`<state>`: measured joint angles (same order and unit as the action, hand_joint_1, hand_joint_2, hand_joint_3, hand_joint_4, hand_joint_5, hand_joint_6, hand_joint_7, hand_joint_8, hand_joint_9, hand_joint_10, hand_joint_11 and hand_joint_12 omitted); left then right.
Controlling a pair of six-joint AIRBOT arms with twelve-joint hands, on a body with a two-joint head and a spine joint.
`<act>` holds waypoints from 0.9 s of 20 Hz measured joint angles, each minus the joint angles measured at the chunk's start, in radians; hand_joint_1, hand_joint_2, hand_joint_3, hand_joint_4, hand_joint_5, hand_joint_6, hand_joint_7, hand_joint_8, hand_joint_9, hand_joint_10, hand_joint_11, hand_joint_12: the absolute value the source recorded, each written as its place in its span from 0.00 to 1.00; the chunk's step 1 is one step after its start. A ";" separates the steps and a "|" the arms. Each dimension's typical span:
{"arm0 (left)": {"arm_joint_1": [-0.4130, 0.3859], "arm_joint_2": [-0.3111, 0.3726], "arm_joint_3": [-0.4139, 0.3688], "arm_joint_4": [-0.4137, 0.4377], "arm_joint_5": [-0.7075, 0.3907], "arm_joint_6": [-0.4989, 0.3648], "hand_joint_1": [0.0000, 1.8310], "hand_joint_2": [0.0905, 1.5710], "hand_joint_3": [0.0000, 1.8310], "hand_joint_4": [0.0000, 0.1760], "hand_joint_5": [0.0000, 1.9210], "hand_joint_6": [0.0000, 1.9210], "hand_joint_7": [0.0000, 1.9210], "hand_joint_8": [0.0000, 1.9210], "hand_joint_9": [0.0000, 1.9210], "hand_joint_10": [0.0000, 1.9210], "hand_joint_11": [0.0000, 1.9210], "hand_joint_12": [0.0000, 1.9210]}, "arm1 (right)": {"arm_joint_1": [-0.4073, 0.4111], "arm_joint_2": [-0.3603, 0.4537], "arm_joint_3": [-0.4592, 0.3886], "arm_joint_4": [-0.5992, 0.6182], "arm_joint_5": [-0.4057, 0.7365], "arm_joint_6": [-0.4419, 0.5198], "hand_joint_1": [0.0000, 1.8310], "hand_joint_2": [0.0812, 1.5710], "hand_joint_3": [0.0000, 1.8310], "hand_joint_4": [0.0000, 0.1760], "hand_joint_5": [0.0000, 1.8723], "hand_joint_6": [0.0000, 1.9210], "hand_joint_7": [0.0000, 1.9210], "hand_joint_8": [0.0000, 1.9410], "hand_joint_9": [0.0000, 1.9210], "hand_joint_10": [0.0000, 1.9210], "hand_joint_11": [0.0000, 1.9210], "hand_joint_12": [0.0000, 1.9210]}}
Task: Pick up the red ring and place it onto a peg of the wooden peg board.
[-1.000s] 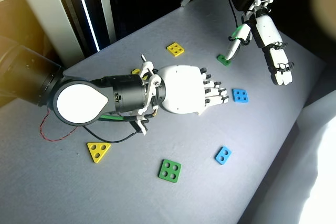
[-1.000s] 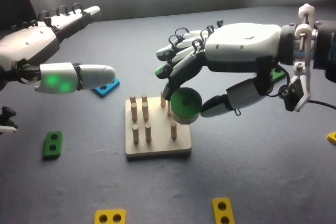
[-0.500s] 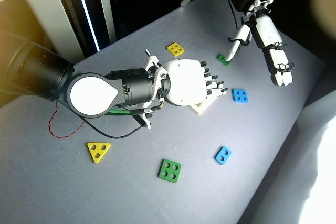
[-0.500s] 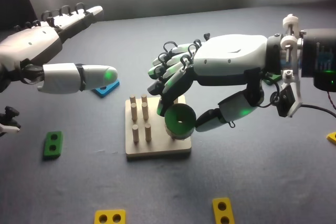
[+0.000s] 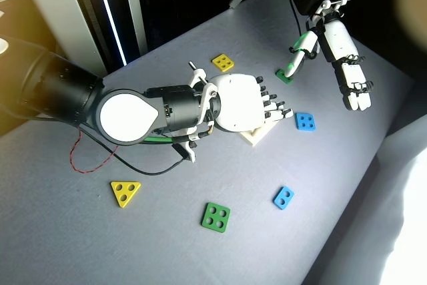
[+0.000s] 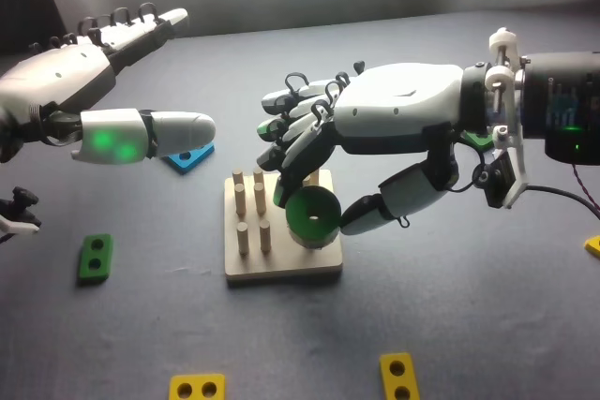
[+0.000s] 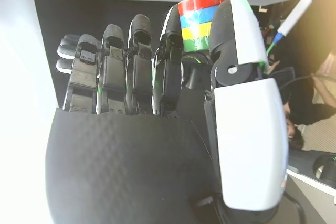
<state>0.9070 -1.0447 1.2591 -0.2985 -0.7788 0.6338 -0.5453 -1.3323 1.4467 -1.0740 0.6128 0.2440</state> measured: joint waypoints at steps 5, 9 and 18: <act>-0.004 0.000 0.000 0.004 0.001 0.000 0.14 0.56 0.00 1.00 0.00 0.00 0.00 0.00 0.00 0.00 0.00 0.00 | 0.000 -0.015 0.025 0.000 -0.021 0.005 0.62 0.73 0.00 0.00 0.47 0.61 0.22 0.00 0.08 0.00 0.00 0.11; -0.005 0.000 0.000 0.006 0.001 0.000 0.15 0.55 0.00 1.00 0.00 0.00 0.00 0.00 0.00 0.00 0.00 0.00 | -0.001 -0.021 0.028 0.000 -0.023 0.007 0.61 0.74 0.00 0.00 0.44 0.64 0.21 0.00 0.08 0.00 0.00 0.05; -0.006 0.000 0.000 0.011 0.002 0.000 0.14 0.55 0.00 1.00 0.00 0.00 0.00 0.00 0.00 0.00 0.00 0.00 | -0.008 -0.034 0.034 -0.004 -0.023 0.018 0.61 0.74 0.00 0.00 0.45 0.62 0.22 0.00 0.08 0.00 0.00 0.00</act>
<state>0.9005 -1.0447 1.2591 -0.2878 -0.7773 0.6342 -0.5537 -1.3663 1.4803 -1.0782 0.5900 0.2619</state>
